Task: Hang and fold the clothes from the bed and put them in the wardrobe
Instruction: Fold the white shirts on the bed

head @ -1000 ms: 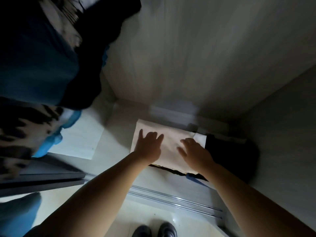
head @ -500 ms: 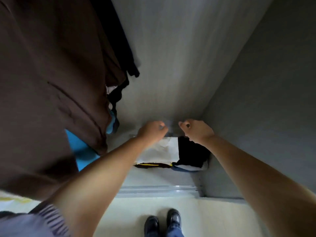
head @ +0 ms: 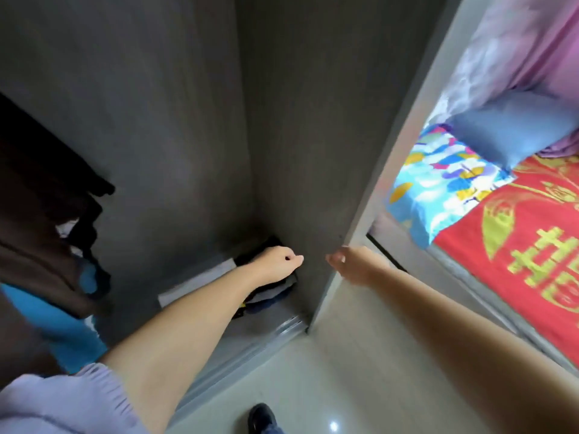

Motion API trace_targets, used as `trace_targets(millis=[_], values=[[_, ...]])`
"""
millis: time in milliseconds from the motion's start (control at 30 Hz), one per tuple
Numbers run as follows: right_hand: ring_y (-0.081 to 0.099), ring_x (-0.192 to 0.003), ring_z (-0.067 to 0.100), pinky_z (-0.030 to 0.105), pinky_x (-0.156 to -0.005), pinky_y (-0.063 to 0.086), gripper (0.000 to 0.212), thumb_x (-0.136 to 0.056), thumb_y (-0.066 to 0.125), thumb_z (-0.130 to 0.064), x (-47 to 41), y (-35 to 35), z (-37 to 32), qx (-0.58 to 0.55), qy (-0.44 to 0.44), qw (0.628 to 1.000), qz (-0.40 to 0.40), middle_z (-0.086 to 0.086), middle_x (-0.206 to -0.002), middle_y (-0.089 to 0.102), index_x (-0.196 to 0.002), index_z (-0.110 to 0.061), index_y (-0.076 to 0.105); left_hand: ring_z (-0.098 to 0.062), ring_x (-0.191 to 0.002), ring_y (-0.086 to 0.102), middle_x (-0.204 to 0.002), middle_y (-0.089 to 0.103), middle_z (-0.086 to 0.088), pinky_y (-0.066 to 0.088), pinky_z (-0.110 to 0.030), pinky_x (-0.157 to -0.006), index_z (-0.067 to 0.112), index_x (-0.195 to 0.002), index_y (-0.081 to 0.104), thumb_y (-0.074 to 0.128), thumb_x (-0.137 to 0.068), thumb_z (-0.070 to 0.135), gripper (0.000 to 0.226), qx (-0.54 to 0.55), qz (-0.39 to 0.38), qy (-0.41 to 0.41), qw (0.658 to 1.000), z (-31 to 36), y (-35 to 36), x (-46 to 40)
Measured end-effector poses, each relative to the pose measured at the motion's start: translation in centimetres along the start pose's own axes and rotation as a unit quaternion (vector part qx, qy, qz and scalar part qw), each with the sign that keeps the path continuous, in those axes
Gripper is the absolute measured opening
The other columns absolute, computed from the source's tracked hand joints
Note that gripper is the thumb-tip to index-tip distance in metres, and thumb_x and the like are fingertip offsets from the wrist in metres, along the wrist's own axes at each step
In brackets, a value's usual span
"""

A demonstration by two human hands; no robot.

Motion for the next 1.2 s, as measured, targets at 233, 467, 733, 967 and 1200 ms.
trace_targets(millis=[233, 467, 733, 967, 1200], values=[[0.060, -0.103, 0.029, 0.036, -0.082, 0.049, 0.040, -0.098, 0.034, -0.045, 17.3, 0.2, 17.8, -0.006, 0.148, 0.987, 0.063, 0.007, -0.114, 0.063, -0.111, -0.017, 0.060, -0.023, -0.100, 0.062, -0.099, 0.069, -0.003, 0.047, -0.032, -0.089, 0.023, -0.089, 0.064, 0.047, -0.093, 0.049, 0.031, -0.087, -0.066, 0.136, 0.985, 15.6, 14.5, 4.1], [0.059, -0.081, 0.019, 0.034, -0.072, 0.052, 0.035, -0.099, 0.037, -0.046, 36.8, 2.0, 33.6, -0.069, 0.324, 0.939, 0.093, -0.005, -0.083, 0.061, -0.085, -0.022, 0.059, -0.021, -0.102, 0.059, -0.107, 0.067, -0.003, 0.047, -0.035, -0.089, 0.015, -0.103, 0.063, 0.041, -0.096, 0.043, 0.036, -0.231, -0.129, 0.306, 0.914, 32.4, 29.0, 12.1], [0.060, -0.082, 0.019, 0.032, -0.065, 0.047, 0.034, -0.100, 0.037, -0.044, 45.1, 2.4, 44.1, -0.106, 0.410, 0.896, 0.133, 0.000, -0.092, 0.062, -0.097, -0.017, 0.058, -0.018, -0.093, 0.062, -0.110, 0.065, -0.001, 0.054, -0.043, -0.083, 0.016, -0.116, 0.060, 0.041, -0.098, 0.042, 0.038, -0.274, -0.173, 0.404, 0.856, 44.6, 38.5, 15.5], [0.061, -0.082, 0.017, 0.029, -0.062, 0.048, 0.036, -0.100, 0.035, -0.041, 43.0, 0.9, 54.7, -0.130, 0.435, 0.883, 0.120, -0.001, -0.098, 0.064, -0.110, -0.016, 0.059, -0.017, -0.085, 0.062, -0.110, 0.064, -0.003, 0.052, -0.035, -0.072, 0.013, -0.124, 0.057, 0.041, -0.099, 0.041, 0.041, -0.287, -0.215, 0.409, 0.839, 52.8, 45.3, 8.0], [0.061, -0.074, 0.016, 0.027, -0.052, 0.041, 0.033, -0.101, 0.034, -0.036, 42.6, -2.5, 68.0, -0.147, 0.504, 0.845, 0.103, 0.000, -0.094, 0.062, -0.115, -0.017, 0.057, -0.019, -0.080, 0.064, -0.100, 0.067, -0.004, 0.053, -0.035, -0.067, 0.010, -0.115, 0.060, 0.041, -0.099, 0.035, 0.035, -0.294, -0.259, 0.410, 0.824, 64.2, 50.8, -1.6]])
Point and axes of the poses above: each hand's wrist, its own x-axis away from the middle knuckle, its own y-axis out of the palm, z = x × y, the point moved 5 cm from there along -x, towards the middle knuckle
